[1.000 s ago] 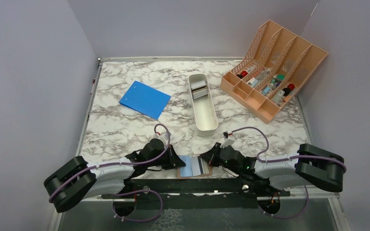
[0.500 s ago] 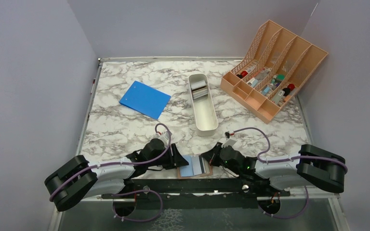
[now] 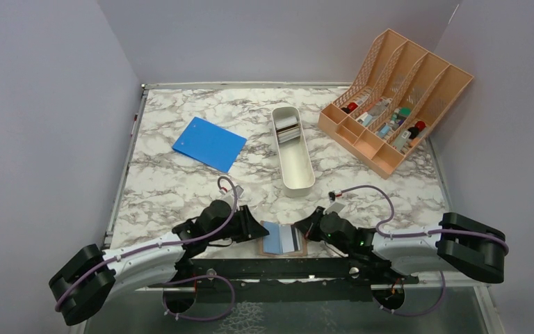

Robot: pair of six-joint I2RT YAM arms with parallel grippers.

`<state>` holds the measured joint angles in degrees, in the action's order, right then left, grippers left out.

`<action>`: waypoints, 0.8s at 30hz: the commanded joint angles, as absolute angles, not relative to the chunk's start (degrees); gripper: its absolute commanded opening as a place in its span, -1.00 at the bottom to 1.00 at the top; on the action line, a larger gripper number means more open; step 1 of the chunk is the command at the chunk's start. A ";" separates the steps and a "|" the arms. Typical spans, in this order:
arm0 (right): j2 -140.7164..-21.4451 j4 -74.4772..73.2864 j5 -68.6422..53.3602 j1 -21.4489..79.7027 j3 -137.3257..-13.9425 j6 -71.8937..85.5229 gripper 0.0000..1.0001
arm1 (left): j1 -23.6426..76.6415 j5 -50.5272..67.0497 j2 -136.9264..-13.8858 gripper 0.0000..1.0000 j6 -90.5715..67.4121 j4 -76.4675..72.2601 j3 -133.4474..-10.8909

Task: Put the credit cards into the card holder
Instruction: Insert the credit card into the card holder.

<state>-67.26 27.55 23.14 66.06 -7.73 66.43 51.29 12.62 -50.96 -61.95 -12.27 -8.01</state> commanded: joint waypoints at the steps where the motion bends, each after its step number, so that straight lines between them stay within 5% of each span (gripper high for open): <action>1: -66.19 25.08 26.11 66.48 -6.92 66.03 -0.98 | 51.16 11.29 -49.74 -0.43 -62.29 -12.43 -6.72; 9: -66.54 26.86 25.09 66.52 -6.86 65.97 -0.98 | 51.17 13.78 -55.11 -0.95 -62.25 -17.19 -6.93; 12: -67.00 27.24 24.70 66.53 -6.88 65.91 -0.98 | 51.21 13.76 -55.66 -0.92 -62.23 -17.29 -7.10; 16: -66.85 27.41 25.07 66.53 -6.25 66.17 -0.98 | 51.20 13.46 -54.65 -0.46 -62.31 -16.14 -7.08; 24: -66.67 27.33 25.10 66.48 -5.57 66.17 -0.98 | 51.16 12.63 -50.17 -0.77 -63.15 -15.38 -5.93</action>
